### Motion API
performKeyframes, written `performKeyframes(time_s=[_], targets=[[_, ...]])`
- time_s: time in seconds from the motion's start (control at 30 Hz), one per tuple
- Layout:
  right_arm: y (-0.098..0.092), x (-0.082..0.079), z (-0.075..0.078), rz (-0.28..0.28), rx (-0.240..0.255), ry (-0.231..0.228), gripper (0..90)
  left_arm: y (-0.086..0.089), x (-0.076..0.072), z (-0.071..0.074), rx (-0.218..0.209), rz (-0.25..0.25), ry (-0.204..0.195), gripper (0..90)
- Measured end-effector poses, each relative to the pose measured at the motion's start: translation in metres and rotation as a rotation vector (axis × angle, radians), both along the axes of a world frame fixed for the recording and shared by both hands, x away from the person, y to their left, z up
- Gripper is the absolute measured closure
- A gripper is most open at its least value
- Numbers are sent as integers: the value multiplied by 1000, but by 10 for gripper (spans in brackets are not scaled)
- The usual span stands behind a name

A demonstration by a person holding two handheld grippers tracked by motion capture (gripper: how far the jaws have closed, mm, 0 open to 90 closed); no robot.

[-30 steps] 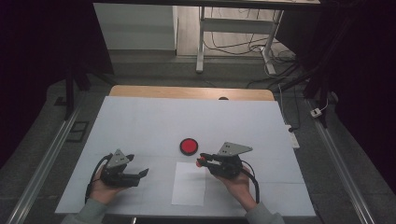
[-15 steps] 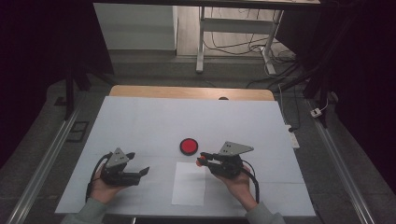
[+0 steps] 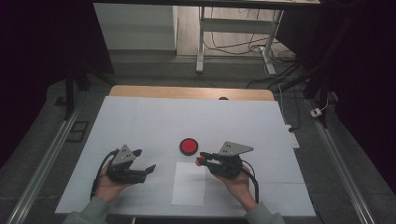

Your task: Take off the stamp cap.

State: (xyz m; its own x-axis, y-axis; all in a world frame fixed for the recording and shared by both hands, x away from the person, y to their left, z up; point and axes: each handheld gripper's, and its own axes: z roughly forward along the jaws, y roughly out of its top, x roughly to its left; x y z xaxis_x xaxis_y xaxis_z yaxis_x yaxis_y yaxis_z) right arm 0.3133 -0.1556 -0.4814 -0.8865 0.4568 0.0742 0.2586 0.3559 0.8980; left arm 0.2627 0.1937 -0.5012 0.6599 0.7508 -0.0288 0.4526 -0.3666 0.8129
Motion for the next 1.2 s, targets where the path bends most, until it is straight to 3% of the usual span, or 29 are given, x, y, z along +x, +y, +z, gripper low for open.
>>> performKeyframes(time_s=[1.2], targets=[[5, 0, -2, 2, -1, -1, 729, -44, 22, 9, 59, -97, 1, 218]])
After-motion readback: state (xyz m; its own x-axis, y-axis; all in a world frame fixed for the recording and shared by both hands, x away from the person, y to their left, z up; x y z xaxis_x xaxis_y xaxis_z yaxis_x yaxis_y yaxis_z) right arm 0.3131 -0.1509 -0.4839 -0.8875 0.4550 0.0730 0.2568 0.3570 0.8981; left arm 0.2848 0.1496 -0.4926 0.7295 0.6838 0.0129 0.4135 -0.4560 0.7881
